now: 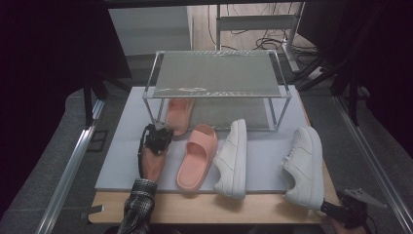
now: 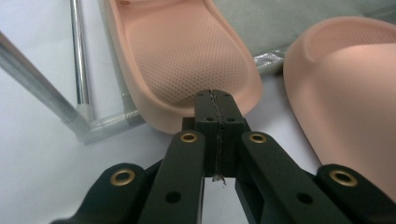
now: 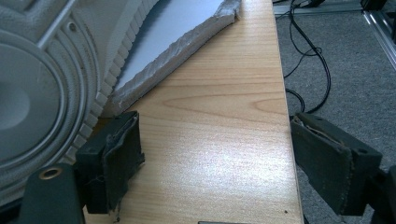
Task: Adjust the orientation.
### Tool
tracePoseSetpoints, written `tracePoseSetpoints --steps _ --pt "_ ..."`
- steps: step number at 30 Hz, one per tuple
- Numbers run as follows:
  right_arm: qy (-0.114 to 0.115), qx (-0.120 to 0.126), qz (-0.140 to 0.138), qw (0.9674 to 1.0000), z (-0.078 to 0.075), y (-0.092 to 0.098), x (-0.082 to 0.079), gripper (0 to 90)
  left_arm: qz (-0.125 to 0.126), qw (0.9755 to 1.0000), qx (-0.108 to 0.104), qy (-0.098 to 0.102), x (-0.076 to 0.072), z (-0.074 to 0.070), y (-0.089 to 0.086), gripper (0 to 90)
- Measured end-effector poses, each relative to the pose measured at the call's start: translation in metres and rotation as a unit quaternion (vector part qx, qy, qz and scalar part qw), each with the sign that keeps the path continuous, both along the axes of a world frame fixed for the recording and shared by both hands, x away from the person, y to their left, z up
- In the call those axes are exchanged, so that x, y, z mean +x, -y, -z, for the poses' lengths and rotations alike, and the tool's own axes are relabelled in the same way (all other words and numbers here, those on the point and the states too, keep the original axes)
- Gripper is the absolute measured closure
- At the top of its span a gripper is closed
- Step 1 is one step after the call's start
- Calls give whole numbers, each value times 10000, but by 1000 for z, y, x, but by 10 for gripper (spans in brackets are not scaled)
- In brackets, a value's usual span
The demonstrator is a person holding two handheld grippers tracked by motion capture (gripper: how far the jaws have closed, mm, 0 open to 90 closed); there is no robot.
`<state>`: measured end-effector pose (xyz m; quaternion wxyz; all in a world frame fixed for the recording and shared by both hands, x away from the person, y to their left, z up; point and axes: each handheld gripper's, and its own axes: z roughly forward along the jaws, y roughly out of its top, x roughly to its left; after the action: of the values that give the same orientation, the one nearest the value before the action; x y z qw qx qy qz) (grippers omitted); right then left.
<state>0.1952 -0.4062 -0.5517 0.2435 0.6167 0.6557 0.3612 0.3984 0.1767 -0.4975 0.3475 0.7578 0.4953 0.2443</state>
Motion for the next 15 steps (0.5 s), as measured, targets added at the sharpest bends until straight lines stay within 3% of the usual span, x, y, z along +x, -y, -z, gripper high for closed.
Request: tracePoseSetpoints --steps 15 --pt "3 16 1 10000 0 0 0 173 -192 9998 18 -64 20 3 5 898"
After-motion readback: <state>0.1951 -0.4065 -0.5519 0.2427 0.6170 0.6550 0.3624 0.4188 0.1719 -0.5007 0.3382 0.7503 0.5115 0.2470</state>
